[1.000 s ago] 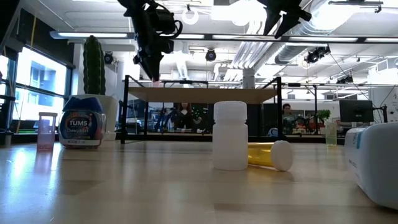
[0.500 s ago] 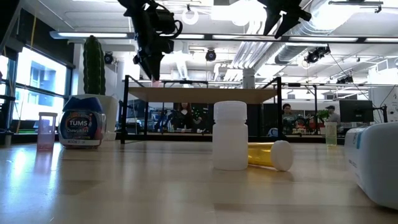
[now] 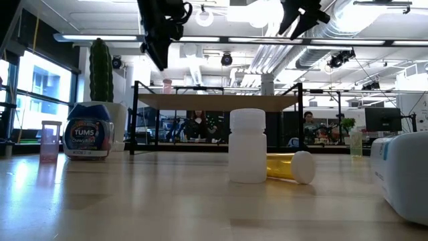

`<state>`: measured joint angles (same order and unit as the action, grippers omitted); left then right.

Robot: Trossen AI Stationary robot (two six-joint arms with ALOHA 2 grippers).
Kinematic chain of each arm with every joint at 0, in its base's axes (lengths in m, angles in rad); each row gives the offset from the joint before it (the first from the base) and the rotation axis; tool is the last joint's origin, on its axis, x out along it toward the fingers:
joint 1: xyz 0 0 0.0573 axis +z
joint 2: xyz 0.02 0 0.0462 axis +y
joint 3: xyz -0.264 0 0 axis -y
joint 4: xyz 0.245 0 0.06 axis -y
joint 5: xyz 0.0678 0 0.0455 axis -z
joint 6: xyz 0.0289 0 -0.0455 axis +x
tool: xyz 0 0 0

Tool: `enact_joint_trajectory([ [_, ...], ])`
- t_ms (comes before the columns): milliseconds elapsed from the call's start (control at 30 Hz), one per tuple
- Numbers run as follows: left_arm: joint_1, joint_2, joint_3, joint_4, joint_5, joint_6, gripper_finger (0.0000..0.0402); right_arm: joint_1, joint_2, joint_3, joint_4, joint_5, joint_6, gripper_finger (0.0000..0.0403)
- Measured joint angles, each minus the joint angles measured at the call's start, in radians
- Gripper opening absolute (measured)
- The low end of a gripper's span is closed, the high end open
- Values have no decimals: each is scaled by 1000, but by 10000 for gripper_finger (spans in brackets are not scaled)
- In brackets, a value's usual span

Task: Pick and place medicine bottles onto shelf by color
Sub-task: Put the transparent small pill bottle on the shelf

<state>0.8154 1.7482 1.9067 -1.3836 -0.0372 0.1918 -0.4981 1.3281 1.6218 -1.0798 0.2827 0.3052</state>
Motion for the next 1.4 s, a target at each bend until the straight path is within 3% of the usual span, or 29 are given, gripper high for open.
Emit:
enact_joint_trajectory([
  [200,-22,-36,10,-54,7,-23,165,41,0,0,0,-7,7,229],
  [333,-67,-89,-34,-37,62,-44,165,66,0,0,0,-73,7,229],
  [467,-125,-169,-142,68,116,-77,165,85,0,0,0,-154,0,229],
  [733,-243,-343,-391,270,117,-207,165,126,0,0,0,-283,-14,229],
  [1133,-422,-519,-608,326,114,-323,165,252,6,0,-2,-336,117,229],
  [1400,-581,-637,-688,337,112,-400,165,402,74,0,-3,-271,194,229],
])
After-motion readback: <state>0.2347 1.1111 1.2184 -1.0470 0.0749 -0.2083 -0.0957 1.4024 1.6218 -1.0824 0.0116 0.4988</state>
